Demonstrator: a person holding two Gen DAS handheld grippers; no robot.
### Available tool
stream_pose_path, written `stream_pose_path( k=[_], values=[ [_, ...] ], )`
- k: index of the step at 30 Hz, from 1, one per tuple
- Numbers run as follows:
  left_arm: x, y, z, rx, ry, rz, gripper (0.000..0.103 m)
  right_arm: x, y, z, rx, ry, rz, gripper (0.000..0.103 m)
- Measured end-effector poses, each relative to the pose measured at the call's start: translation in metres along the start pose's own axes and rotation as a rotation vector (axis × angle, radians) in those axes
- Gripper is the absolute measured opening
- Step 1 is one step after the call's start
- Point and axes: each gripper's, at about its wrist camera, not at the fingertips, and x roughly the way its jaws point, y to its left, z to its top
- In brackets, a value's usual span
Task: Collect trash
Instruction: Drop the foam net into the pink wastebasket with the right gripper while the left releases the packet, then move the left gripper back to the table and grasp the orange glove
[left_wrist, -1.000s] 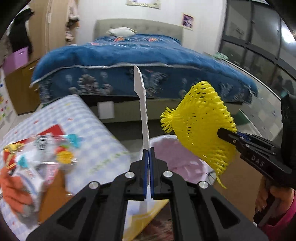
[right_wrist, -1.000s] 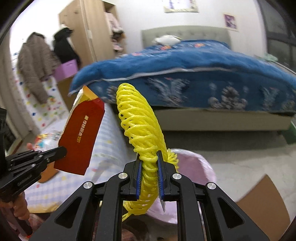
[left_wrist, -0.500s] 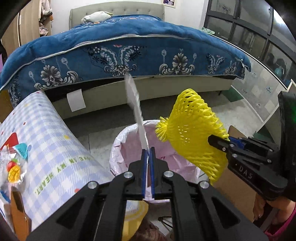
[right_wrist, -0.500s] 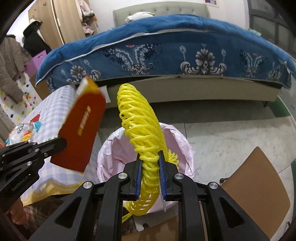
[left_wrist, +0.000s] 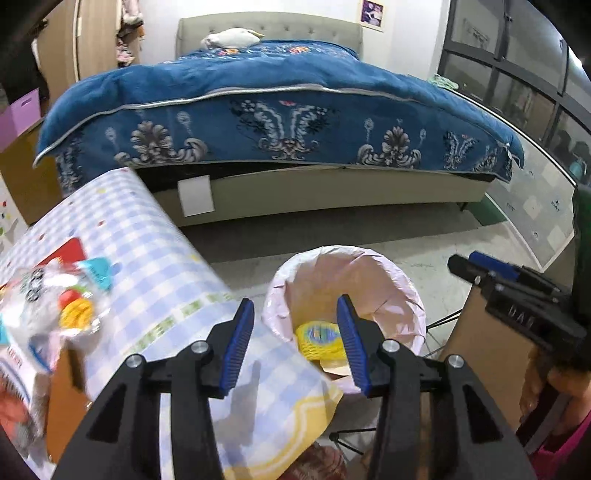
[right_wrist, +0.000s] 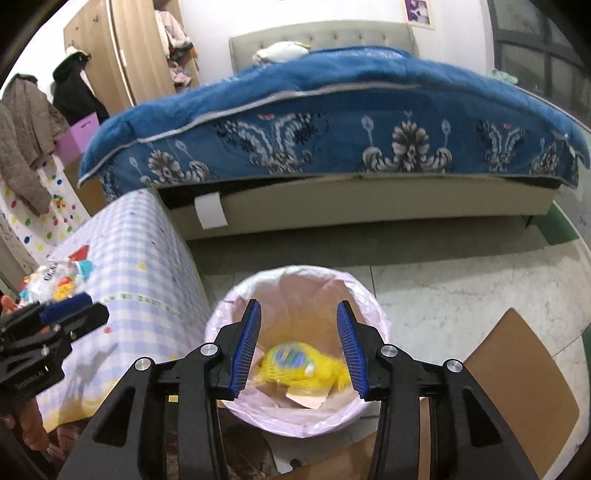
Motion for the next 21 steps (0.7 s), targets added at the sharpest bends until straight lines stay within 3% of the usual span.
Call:
stream_pose_path(
  k=[5,10,18,19,21],
  values=[
    [-0.033,0.019,-0.016,-0.024,-0.041,0.036,0.045,-0.020,0.023,0.002,-0.033,-0.033,0.062,0.044],
    [-0.072,0.050,-0.039,-0.090,-0.090,0.079,0.045,-0.028,0.056,0.003,-0.070,-0.004,0.089,0.044],
    [-0.126,0.120,-0.083,-0.248,-0.121,0.224,0.049,-0.035,0.152,-0.005,-0.296,0.006,0.209,0.053],
    [-0.135,0.133,-0.090,-0.276,-0.128,0.256,0.051,-0.034,0.162,-0.005,-0.317,0.008,0.222,0.055],
    [-0.145,0.148,-0.099,-0.312,-0.138,0.301,0.064,-0.033,0.183,-0.007,-0.356,0.011,0.250,0.057]
  ],
)
